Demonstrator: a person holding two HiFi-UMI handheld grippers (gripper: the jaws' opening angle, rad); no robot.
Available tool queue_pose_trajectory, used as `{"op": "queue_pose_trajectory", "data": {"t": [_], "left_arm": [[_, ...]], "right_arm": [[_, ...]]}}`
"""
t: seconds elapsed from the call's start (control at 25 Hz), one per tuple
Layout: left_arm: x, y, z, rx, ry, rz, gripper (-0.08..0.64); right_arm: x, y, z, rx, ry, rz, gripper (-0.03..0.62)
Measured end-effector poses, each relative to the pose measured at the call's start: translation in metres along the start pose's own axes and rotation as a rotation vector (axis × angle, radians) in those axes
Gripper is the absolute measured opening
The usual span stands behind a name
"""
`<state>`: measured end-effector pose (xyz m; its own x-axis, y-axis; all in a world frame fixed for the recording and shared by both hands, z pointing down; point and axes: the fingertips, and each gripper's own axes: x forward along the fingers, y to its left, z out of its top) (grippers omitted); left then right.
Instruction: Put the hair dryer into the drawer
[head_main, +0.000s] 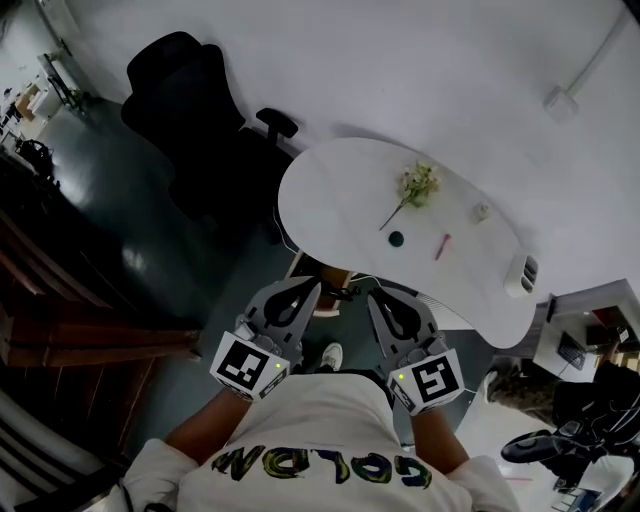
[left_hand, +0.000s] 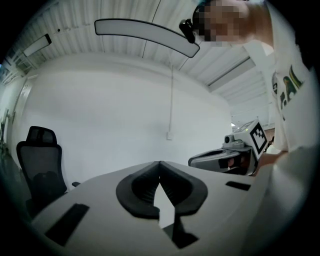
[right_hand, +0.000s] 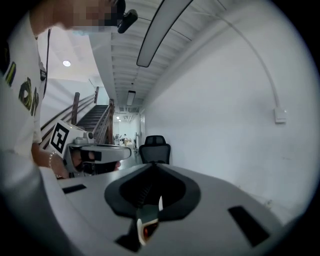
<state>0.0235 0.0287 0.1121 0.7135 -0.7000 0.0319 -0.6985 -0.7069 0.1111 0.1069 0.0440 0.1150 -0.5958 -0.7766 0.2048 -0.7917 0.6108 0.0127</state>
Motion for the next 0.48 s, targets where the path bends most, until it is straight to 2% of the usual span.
{"op": "queue_pose_trajectory", "data": {"t": [0.2,0.48], "left_arm": [[-0.006,-0.012,0.019,0.013,-0.029,-0.010,0.012],[-0.003,-0.013,0.026,0.007,-0.058,-0.007,0.012]], "right_arm": [[-0.012,0.004,0.016,-0.017,-0.024,-0.008,0.038],[-0.018,-0.009,0.026,-0.018,-0.051,-0.072,0.026]]}}
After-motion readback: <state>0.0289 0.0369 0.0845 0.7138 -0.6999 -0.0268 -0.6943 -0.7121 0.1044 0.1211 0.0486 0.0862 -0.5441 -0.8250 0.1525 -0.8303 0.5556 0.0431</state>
